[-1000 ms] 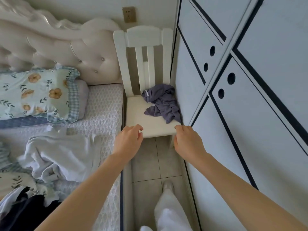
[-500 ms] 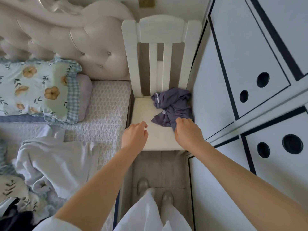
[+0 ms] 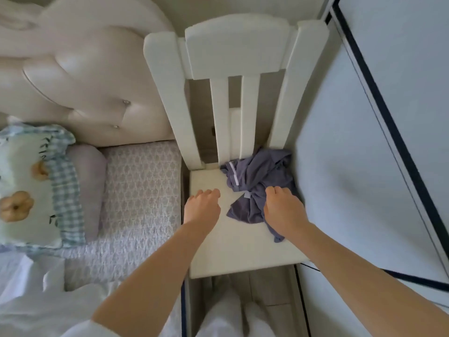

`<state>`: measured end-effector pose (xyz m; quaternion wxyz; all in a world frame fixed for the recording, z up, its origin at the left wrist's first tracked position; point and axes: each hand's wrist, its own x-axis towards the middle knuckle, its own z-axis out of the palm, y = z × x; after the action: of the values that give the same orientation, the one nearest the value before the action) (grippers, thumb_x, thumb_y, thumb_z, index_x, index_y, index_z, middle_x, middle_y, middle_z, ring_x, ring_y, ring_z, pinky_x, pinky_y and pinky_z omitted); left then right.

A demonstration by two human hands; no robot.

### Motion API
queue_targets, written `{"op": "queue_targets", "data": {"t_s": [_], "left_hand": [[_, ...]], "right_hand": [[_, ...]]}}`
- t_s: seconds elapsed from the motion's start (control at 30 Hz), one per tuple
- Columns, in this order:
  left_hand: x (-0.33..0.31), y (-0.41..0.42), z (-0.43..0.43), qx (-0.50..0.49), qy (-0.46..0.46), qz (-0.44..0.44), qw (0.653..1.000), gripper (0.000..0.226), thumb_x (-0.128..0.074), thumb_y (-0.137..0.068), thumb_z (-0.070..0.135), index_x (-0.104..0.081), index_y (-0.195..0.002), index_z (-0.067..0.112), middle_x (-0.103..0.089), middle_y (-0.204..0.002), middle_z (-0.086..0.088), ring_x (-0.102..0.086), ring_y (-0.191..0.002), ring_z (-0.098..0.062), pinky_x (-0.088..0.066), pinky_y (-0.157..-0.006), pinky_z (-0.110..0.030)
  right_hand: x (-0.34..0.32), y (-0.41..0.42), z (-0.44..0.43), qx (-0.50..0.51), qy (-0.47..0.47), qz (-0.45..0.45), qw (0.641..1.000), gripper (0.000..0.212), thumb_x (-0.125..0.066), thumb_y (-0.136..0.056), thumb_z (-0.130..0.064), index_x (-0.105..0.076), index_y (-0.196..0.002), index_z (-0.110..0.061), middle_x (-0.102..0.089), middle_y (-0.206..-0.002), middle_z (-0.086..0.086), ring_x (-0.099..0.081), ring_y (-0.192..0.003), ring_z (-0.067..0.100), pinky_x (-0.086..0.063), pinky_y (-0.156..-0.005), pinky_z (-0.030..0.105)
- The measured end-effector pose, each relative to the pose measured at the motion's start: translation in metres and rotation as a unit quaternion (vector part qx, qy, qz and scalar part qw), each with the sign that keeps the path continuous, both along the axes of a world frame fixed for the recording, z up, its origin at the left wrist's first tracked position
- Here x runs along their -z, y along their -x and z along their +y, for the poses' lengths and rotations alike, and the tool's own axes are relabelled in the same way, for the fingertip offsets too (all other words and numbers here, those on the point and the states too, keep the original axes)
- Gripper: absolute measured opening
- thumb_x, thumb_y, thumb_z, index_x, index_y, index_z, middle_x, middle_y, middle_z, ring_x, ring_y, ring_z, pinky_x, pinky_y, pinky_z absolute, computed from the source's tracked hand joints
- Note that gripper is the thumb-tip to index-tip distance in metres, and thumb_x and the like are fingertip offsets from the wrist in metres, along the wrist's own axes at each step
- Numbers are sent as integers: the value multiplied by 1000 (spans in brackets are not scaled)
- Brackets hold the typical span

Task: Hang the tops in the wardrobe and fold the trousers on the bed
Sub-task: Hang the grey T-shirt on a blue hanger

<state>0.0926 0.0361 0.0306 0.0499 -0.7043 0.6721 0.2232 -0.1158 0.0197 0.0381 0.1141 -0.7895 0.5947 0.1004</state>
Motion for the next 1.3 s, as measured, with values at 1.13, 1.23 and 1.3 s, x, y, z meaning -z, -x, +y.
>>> {"op": "queue_targets", "data": {"t_s": [1.13, 1.23, 1.3], "left_hand": [[233, 20, -142, 171, -14, -19, 985, 54, -55, -95, 21, -36, -145, 22, -39, -145, -3, -41, -129, -28, -44, -97, -36], [233, 20, -135, 177, 8, 2, 984, 35, -52, -97, 26, -51, -131, 20, -46, -139, -3, -41, -128, -27, -40, -97, -36], [230, 16, -131, 161, 18, 21, 987, 30, -51, -97, 24, -55, -127, 19, -51, -134, -3, -45, -124, -27, -38, -95, -35]], "right_hand": [[181, -24, -93, 276, -140, -338, 889, 17, -48, -90, -1, -58, -79, 8, -61, -74, 20, -55, -67, 25, -46, -64, 34], [158, -21, -92, 320, -121, -389, 856, 28, -42, -90, 2, -48, -63, -1, -46, -54, 6, -37, -51, 7, -31, -49, 18], [145, -18, -92, 350, -107, -407, 837, 33, -39, -91, 1, -42, -60, -8, -40, -53, -4, -34, -50, 6, -30, -49, 16]]}}
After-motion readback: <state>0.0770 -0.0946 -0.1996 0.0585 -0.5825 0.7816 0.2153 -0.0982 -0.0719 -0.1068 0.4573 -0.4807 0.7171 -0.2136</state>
